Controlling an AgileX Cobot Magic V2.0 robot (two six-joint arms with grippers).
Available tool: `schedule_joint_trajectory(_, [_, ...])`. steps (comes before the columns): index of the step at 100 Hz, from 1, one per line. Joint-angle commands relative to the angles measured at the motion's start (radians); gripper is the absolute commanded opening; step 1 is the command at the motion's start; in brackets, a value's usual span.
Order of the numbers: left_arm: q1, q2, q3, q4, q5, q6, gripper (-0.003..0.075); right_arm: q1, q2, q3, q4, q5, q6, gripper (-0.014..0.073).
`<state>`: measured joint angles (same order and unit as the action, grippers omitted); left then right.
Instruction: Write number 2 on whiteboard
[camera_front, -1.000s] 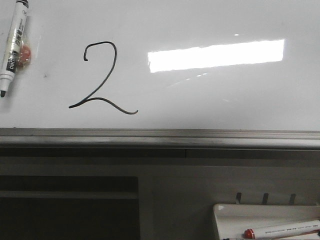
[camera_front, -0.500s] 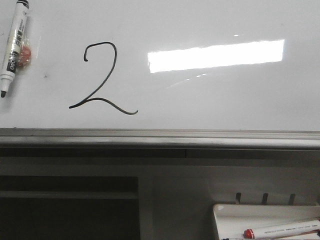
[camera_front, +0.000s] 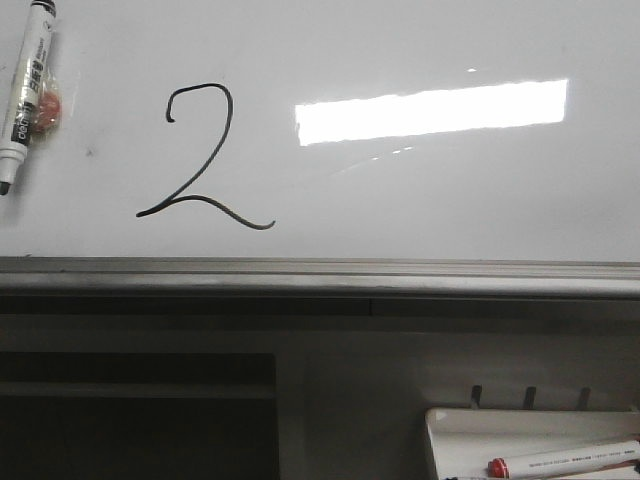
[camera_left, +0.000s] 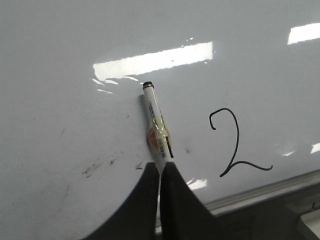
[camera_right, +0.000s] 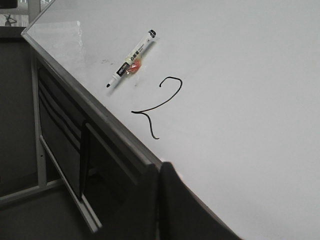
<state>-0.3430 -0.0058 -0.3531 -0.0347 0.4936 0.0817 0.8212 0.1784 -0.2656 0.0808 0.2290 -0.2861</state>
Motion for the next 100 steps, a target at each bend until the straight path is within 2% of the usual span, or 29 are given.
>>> schedule_joint_trajectory(1, [0.004, -0.023, -0.002, -0.012, -0.074, -0.002, -0.0020, -0.006, 0.009, -0.026, -0.007, -0.083, -0.001, -0.0051])
schedule_joint_trajectory(37, [0.004, -0.023, 0.102, 0.004, -0.101, -0.007, -0.0020, -0.006, 0.009, -0.026, -0.007, -0.083, -0.001, -0.0051])
schedule_joint_trajectory(48, [0.027, -0.023, 0.169, 0.035, -0.244, -0.007, -0.0020, -0.006, 0.009, -0.026, -0.007, -0.083, -0.001, -0.0051])
schedule_joint_trajectory(54, [0.065, -0.023, 0.213, 0.054, -0.387, -0.007, -0.0020, -0.006, 0.009, -0.026, -0.007, -0.083, -0.001, -0.0051])
schedule_joint_trajectory(63, [0.141, -0.023, 0.262, 0.064, -0.484, -0.007, -0.0020, -0.006, 0.009, -0.026, -0.007, -0.083, -0.001, -0.0051])
schedule_joint_trajectory(88, [0.289, -0.025, 0.365, 0.062, -0.484, -0.008, -0.0020, -0.006, 0.009, -0.026, -0.007, -0.083, -0.001, -0.0051])
schedule_joint_trajectory(100, [0.313, -0.025, 0.364, 0.062, -0.364, -0.015, -0.0020, -0.006, 0.009, -0.026, -0.007, -0.083, -0.001, -0.0051])
